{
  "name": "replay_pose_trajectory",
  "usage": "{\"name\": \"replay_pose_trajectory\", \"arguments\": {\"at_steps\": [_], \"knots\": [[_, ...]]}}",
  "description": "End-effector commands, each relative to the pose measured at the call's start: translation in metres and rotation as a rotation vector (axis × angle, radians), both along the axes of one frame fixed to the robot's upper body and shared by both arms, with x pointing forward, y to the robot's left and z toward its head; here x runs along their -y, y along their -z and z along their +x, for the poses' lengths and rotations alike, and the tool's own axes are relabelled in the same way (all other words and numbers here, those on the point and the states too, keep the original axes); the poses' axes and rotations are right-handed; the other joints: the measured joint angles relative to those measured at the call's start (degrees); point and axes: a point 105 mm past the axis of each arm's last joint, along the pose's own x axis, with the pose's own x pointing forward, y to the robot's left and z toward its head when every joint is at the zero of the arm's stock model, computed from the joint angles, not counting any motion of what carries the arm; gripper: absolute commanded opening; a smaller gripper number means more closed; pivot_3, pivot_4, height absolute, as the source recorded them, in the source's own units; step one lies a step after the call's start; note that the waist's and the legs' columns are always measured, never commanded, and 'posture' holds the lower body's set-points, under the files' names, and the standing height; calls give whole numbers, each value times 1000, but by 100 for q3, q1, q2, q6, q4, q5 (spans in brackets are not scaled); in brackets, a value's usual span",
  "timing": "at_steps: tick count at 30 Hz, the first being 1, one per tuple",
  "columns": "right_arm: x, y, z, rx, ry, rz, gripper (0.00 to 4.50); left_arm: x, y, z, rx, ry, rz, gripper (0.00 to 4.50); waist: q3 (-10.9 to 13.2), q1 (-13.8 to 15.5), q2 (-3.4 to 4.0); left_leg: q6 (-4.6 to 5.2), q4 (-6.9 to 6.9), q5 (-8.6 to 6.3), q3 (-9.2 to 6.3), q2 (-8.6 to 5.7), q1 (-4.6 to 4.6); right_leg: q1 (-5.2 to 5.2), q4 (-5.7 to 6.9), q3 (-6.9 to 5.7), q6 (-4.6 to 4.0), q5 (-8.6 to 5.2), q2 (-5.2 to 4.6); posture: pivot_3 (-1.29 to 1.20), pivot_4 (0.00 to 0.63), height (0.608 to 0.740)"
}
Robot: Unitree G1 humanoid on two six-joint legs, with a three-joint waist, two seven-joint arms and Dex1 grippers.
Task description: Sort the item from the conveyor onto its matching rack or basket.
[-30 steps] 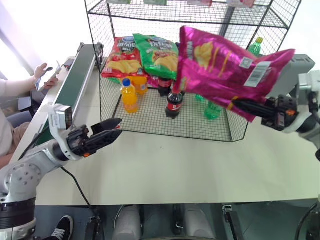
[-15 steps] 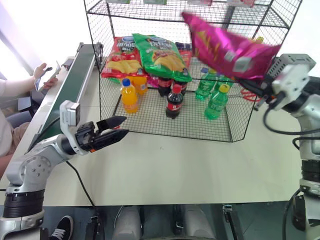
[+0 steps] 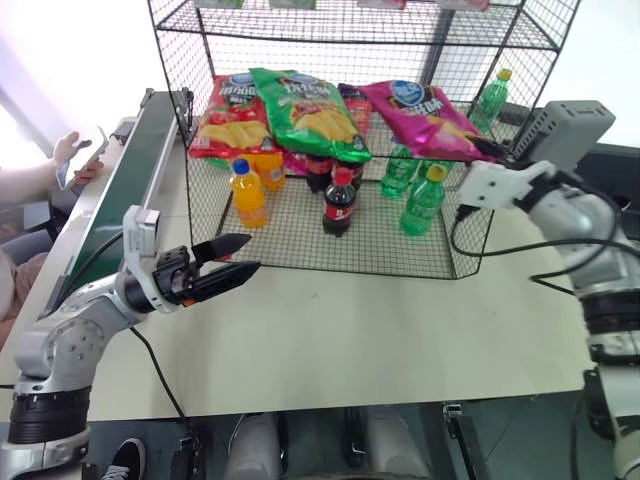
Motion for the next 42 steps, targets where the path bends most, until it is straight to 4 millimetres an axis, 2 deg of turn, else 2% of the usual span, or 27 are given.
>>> {"name": "replay_pose_trajectory", "arguments": {"at_steps": [1, 8, 10, 11, 13, 17, 23, 29, 32, 36, 39, 42], "knots": [[-1, -19, 7, 75, 45, 34, 162, -2, -8, -1, 60, -34, 16, 4500, 0, 18, 0, 0, 0, 0, 0, 0, -2, 0, 0, 0, 0, 0, 0, 0, 150, 740], [-12, -11, 18, 1, 48, 142, 162, -3, -7, -1, 65, -58, 22, 4500, -1, 37, -1, 16, 0, -9, 0, -2, -6, 0, -4, -1, 0, 0, -4, 0, 150, 740], [-11, -13, 19, -17, 45, 171, 1210, -2, -5, -2, 66, -63, 32, 4500, -1, 33, -1, 16, 0, -9, -1, -2, -6, 1, -4, -1, 0, 0, -4, 0, 150, 740], [-10, -14, 19, -21, 43, 185, 1545, -2, -4, -2, 68, -63, 36, 4500, -1, 30, -1, 17, 0, -9, -1, -2, -5, 1, -3, -1, 0, 0, -4, 0, 150, 740], [-11, -16, 18, -37, 29, 210, 2513, -2, -3, -3, 65, -65, 37, 4500, -2, 22, -4, 18, 0, -10, -2, -1, -1, 4, -2, -2, 0, 1, -2, 0, 150, 740], [-23, -25, 8, -135, -115, 353, 4460, -4, -1, -2, 58, -73, 33, 4500, -3, 13, -4, 21, 0, -11, -1, 0, 6, 10, -2, -2, 0, 1, -1, 0, 150, 740], [-22, -43, -2, -207, -199, 423, 4460, -3, 2, -2, 46, -69, 31, 4500, -2, 29, -3, 23, -1, -13, 0, 2, 7, 10, -2, -2, 0, 1, -1, 0, 150, 740], [-46, -50, -17, -335, -373, 566, 4460, 0, 4, -2, 45, -58, 40, 4500, -1, 32, -1, 25, -2, -14, 0, 2, 6, 9, -2, -2, 0, 1, -1, 0, 150, 740], [-59, -43, -29, -429, -457, 592, 4460, -1, 4, -1, 50, -65, 43, 4500, -1, 44, -1, 25, -2, -14, -1, 2, 5, 9, -2, -3, 0, 1, -1, 0, 150, 740], [-62, -37, -38, -438, -498, 565, 4460, -2, 4, -2, 51, -68, 50, 4500, -1, 65, -1, 29, -2, -16, -1, 0, 1, 9, -4, -6, 0, 1, -4, 0, 150, 740], [-63, -41, -43, -446, -544, 613, 4460, -4, 7, -2, 53, -80, 69, 4500, -1, 56, -1, 29, -1, -16, -1, -2, 0, 8, -5, -6, 0, 1, -6, 0, 150, 740], [-68, -50, -60, -474, -665, 681, 4460, -9, 6, -2, 64, -110, 91, 4500, -1, 53, -1, 29, -2, -16, -2, 1, -1, 5, -4, -7, 0, 1, -1, 0, 150, 740]]}}
